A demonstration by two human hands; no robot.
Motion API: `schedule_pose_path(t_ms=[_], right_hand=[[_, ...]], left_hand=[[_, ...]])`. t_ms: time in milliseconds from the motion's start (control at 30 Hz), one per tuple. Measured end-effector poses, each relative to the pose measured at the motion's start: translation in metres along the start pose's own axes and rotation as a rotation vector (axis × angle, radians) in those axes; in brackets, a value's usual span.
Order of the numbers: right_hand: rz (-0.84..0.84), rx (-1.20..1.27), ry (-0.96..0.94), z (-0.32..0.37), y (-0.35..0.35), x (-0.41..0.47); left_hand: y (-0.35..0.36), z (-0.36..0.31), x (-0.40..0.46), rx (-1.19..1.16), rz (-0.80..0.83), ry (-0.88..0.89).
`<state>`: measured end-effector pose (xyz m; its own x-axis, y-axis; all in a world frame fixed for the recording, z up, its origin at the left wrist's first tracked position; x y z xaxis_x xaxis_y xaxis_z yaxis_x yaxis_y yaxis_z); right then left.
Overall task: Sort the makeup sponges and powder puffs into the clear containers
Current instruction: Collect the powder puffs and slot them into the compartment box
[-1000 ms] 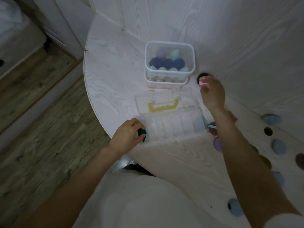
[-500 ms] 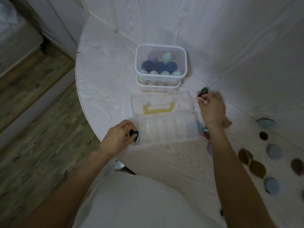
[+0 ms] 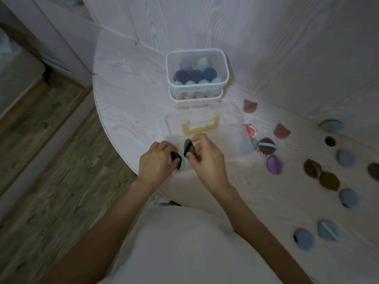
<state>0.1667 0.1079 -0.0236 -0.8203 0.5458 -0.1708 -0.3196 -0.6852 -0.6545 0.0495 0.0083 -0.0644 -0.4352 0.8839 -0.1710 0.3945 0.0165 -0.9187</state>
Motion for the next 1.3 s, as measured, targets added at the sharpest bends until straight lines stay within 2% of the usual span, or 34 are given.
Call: schedule_pose_path(t_ms=[133, 200, 367, 567, 667, 767, 867, 1000, 1233, 1300], right_hand=[[0.083, -0.169, -0.057, 0.011, 0.022, 0.004], [0.152, -0.307, -0.044, 0.011, 0.032, 0.008], [0.196, -0.643, -0.017, 0.011, 0.035, 0.012], [0.337, -0.469, 0.007, 0.007, 0.026, 0.015], [0.305, -0.405, 0.057, 0.005, 0.027, 0.02], [0.173, -0.287, 0.084, 0.005, 0.024, 0.021], [0.076, -0.409, -0.025, 0.013, 0.027, 0.018], [0.167, -0.703, 0.001, 0.017, 0.04, 0.013], [0.341, -0.633, 0.144, 0.014, 0.038, 0.006], [0.321, -0.599, 0.158, 0.013, 0.036, 0.005]], left_hand=[[0.001, 0.004, -0.002, 0.002, -0.028, -0.004], [0.002, 0.006, -0.003, -0.005, -0.017, -0.007], [0.003, 0.011, -0.003, -0.026, -0.01, 0.004], [0.006, 0.014, -0.002, 0.047, -0.019, 0.077], [0.007, 0.016, -0.002, 0.018, 0.019, 0.074], [0.006, 0.015, -0.001, 0.0, 0.032, 0.067], [0.006, 0.014, -0.001, -0.034, 0.039, 0.058], [0.006, 0.014, -0.003, -0.056, 0.034, 0.066], [0.007, 0.015, -0.002, -0.071, 0.023, 0.062], [0.007, 0.016, -0.002, -0.066, 0.021, 0.068]])
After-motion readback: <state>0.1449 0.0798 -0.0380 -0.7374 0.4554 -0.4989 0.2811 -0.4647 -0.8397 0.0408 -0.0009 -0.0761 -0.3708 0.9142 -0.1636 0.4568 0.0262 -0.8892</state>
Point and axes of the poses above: each hand's wrist, its own x-axis towards the middle knuckle, its own y-axis out of the palm, z = x × y, the point moved 2 cm from there along x, towards the middle knuckle, and after that the axes turned 14 degrees about z, right-handed, at the moved point
